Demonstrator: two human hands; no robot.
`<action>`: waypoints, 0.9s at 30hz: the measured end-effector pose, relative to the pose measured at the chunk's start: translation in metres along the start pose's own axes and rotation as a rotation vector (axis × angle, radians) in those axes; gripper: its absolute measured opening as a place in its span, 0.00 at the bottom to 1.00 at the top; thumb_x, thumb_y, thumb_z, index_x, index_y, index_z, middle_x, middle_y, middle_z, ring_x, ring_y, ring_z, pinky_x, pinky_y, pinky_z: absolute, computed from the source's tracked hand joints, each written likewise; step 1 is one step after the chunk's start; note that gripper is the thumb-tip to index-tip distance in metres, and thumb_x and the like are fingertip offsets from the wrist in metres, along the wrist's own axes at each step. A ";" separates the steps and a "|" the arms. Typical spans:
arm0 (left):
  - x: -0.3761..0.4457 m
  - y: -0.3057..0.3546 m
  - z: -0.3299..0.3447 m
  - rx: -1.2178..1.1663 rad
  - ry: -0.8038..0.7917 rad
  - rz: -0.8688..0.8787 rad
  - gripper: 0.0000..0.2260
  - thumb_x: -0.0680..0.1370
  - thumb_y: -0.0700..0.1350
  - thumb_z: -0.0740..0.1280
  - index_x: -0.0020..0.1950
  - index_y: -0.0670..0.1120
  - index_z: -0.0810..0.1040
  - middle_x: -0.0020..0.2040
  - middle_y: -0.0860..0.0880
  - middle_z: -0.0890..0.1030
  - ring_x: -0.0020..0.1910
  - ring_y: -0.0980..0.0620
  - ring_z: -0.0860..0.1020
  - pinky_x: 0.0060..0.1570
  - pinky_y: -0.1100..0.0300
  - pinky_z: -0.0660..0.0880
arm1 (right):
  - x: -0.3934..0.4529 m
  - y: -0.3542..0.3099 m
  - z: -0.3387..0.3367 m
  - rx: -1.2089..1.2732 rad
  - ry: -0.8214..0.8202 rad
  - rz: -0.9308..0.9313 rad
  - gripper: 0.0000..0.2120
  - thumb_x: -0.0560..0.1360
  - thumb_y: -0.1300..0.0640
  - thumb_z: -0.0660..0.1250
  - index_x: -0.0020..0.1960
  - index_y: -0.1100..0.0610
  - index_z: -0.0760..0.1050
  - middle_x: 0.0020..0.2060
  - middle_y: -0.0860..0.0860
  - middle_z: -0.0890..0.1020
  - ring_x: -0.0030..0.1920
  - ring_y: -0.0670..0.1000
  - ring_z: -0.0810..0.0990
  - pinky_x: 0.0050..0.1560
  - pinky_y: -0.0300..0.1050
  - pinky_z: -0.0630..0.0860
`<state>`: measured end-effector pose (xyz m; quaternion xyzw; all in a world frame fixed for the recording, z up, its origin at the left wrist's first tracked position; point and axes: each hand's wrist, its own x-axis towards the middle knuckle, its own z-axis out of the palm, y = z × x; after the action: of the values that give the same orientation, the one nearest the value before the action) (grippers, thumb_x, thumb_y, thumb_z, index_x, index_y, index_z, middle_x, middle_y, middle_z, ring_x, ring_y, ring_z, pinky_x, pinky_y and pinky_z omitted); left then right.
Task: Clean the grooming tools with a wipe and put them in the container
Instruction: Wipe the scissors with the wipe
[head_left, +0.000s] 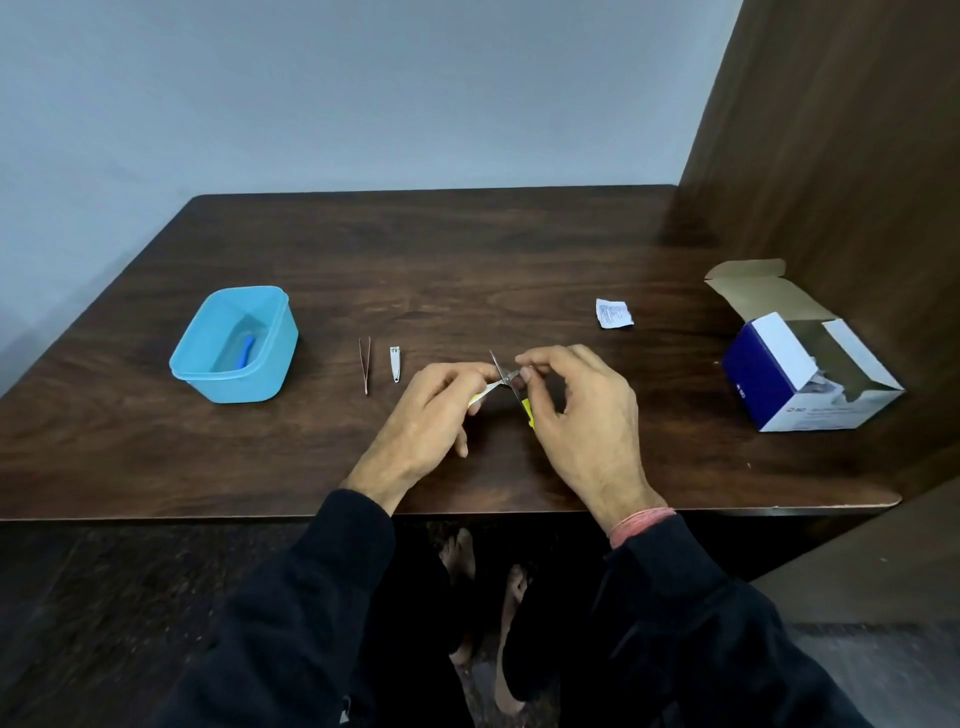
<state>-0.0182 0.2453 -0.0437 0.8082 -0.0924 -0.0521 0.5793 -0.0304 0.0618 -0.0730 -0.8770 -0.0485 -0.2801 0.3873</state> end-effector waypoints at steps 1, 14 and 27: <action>0.000 -0.001 -0.001 -0.017 0.007 -0.014 0.25 0.86 0.41 0.61 0.43 0.65 0.90 0.38 0.49 0.70 0.27 0.56 0.71 0.26 0.61 0.73 | -0.001 0.001 0.000 0.008 -0.009 -0.011 0.07 0.82 0.56 0.76 0.58 0.46 0.87 0.50 0.42 0.85 0.36 0.43 0.78 0.44 0.46 0.81; 0.002 -0.013 -0.002 0.060 -0.017 0.044 0.12 0.90 0.44 0.67 0.67 0.54 0.89 0.45 0.56 0.87 0.28 0.56 0.76 0.26 0.61 0.74 | -0.005 0.003 0.000 0.013 0.062 -0.074 0.09 0.81 0.59 0.79 0.59 0.49 0.89 0.51 0.42 0.87 0.45 0.39 0.80 0.47 0.46 0.84; 0.002 -0.018 -0.002 -0.063 -0.097 0.025 0.21 0.85 0.31 0.66 0.72 0.49 0.85 0.60 0.52 0.90 0.47 0.54 0.85 0.30 0.58 0.79 | -0.006 -0.002 0.001 -0.168 0.092 -0.098 0.08 0.81 0.59 0.77 0.57 0.49 0.89 0.50 0.42 0.85 0.51 0.50 0.80 0.42 0.51 0.82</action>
<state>-0.0142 0.2522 -0.0596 0.7850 -0.1285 -0.0868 0.5998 -0.0352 0.0644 -0.0757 -0.8891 -0.0496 -0.3418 0.3002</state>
